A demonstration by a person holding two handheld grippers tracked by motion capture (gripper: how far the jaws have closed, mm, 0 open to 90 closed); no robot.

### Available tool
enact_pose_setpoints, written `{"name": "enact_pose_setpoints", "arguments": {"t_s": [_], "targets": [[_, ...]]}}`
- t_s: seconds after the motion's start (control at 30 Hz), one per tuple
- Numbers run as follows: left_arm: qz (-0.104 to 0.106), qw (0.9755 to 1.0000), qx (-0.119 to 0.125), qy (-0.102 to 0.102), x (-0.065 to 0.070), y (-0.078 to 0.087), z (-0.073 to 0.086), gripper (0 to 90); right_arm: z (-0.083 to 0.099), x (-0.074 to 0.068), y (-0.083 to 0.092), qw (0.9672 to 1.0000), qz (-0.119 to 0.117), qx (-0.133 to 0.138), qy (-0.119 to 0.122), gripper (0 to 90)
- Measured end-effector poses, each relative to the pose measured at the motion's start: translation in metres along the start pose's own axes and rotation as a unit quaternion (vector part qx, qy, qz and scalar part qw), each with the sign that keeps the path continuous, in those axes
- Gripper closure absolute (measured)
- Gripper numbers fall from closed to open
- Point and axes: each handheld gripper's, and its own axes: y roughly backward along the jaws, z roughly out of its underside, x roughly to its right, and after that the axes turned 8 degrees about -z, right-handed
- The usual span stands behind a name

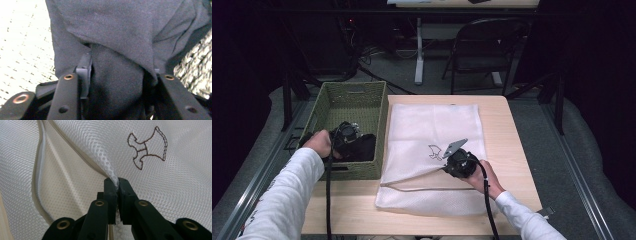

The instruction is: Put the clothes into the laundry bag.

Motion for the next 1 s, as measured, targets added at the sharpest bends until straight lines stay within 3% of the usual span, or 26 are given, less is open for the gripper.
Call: {"name": "enact_pose_setpoints", "arguments": {"t_s": [0.1, 0.23, 0.3, 0.43, 0.5, 0.77, 1.0], "targets": [[0.000, 1.0000, -0.003, 0.002, -0.001, 0.000, -0.001, 54.4, 0.000, 0.001, 0.000, 1.0000, 0.000, 0.000, 0.003, 86.4], [-0.007, 0.9999, -0.007, 0.012, -0.002, -0.005, -0.002, 35.4, 0.000, 0.000, 0.000, 1.0000, -0.001, -0.001, -0.002, 86.5], [-0.005, 0.9999, -0.009, 0.011, -0.001, -0.008, -0.003, 31.9, 0.000, 0.000, 0.000, 1.0000, 0.000, -0.001, 0.002, 86.4], [0.004, 1.0000, -0.003, -0.002, -0.002, -0.003, -0.002, 52.5, 0.000, 0.000, -0.001, 1.0000, -0.001, -0.003, 0.004, 86.6], [0.001, 1.0000, 0.003, -0.003, -0.002, 0.000, 0.000, 57.3, -0.001, 0.000, 0.000, 1.0000, 0.001, -0.001, 0.003, 86.6], [0.001, 0.9993, 0.034, 0.013, -0.004, 0.014, 0.012, 60.2, 0.001, 0.000, 0.000, 1.0000, -0.002, -0.002, 0.000, 86.7], [-0.006, 0.9972, 0.068, 0.029, -0.003, 0.033, 0.023, 60.2, 0.001, 0.000, -0.001, 1.0000, -0.002, -0.003, 0.000, 86.6]]}}
